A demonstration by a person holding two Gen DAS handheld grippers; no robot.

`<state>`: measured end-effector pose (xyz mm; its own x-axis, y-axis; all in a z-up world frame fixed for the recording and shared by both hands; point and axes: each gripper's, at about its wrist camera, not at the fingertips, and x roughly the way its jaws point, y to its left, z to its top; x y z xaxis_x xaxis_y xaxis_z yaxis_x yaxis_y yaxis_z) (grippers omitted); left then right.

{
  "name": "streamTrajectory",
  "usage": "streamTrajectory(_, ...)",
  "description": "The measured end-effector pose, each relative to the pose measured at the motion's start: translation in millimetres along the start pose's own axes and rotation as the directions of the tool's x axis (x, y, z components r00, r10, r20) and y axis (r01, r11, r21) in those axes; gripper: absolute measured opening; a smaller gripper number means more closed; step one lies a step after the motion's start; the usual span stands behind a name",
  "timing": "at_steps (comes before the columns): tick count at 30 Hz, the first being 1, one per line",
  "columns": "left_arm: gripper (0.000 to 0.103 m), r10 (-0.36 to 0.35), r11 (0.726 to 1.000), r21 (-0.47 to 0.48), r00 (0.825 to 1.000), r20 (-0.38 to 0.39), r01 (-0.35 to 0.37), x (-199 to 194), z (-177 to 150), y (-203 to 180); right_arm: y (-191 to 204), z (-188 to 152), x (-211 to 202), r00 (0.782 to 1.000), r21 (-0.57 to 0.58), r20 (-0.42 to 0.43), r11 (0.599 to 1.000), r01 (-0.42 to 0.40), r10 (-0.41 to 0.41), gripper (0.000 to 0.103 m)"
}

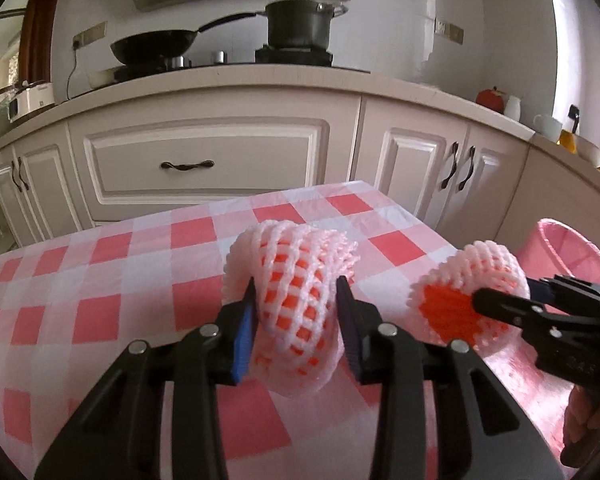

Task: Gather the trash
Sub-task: 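Grasp the other pink foam net with the left tool while the right tool holds its net, then carry both foam nets over the pink wastebasket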

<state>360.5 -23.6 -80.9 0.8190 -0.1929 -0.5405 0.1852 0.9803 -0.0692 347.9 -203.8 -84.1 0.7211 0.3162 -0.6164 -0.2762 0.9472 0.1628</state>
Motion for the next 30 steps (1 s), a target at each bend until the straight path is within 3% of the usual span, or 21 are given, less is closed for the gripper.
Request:
streamTrajectory(8,0.036,0.010,0.999,-0.053,0.999,0.052,-0.007,-54,-26,2,29,-15,-37,0.999,-0.024,0.030,1.000,-0.009,0.010,0.040)
streamTrajectory(30,0.036,0.054,0.997,-0.061,0.980,0.190,-0.043,-197,-73,-2,87,-51,-143,0.992,-0.082,0.126,0.996,-0.020,0.030,0.040)
